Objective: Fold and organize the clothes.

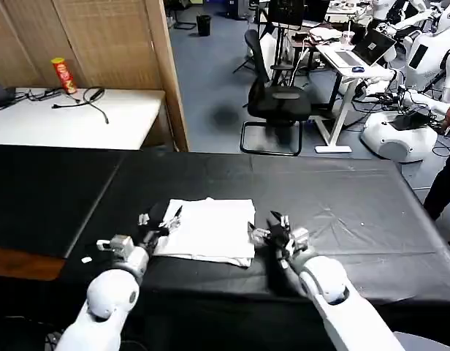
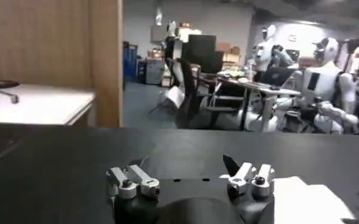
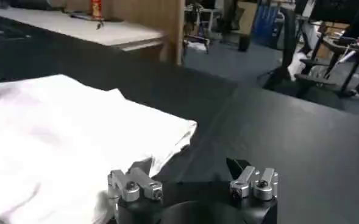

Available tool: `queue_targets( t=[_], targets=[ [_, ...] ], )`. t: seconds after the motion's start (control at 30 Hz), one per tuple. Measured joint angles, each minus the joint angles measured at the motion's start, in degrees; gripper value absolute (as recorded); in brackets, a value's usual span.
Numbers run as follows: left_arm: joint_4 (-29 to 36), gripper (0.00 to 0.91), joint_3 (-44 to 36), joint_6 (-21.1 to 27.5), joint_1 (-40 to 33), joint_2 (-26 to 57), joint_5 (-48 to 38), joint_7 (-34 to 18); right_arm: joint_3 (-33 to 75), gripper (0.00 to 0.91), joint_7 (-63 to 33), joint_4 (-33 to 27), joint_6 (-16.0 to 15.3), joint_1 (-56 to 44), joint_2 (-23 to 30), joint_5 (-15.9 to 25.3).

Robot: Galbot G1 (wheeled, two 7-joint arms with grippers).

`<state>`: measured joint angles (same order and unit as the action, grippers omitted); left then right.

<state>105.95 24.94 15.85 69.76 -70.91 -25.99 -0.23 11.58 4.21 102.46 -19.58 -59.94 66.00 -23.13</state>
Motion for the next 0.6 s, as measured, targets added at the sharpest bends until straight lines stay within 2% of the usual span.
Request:
queue_targets(
  t=[0.2, 0.37, 0.4, 0.47, 0.6],
  targets=[
    [-2.7, 0.878, 1.5, -0.6, 0.7, -1.3, -3.9, 0.4, 3.8, 0.878, 0.5, 4.6, 2.6, -3.3, -1.3, -7.1],
    [-4.2, 0.878, 2.0, -0.5, 0.6, -2.2, -7.1, 0.4, 8.2, 0.878, 0.2, 9.4, 2.8, -6.8, -2.8, -11.2],
    [-4.5, 0.722, 2.0, -0.3, 0.5, -2.3, -8.2, 0.4, 9.1, 0.878, 0.2, 10.3, 2.8, -7.3, -3.0, -11.8],
    [-4.7, 0.215, 2.1, 0.2, 0.4, -2.5, -10.4, 0.5, 10.9, 0.878, 0.0, 11.9, 3.0, -8.4, -3.4, -12.5],
    [-5.5, 0.0, 2.2, 1.1, 0.0, -3.0, -12.8, 0.4, 13.5, 0.878, -0.6, 14.3, 3.2, -9.4, -3.6, -13.8]
  ],
)
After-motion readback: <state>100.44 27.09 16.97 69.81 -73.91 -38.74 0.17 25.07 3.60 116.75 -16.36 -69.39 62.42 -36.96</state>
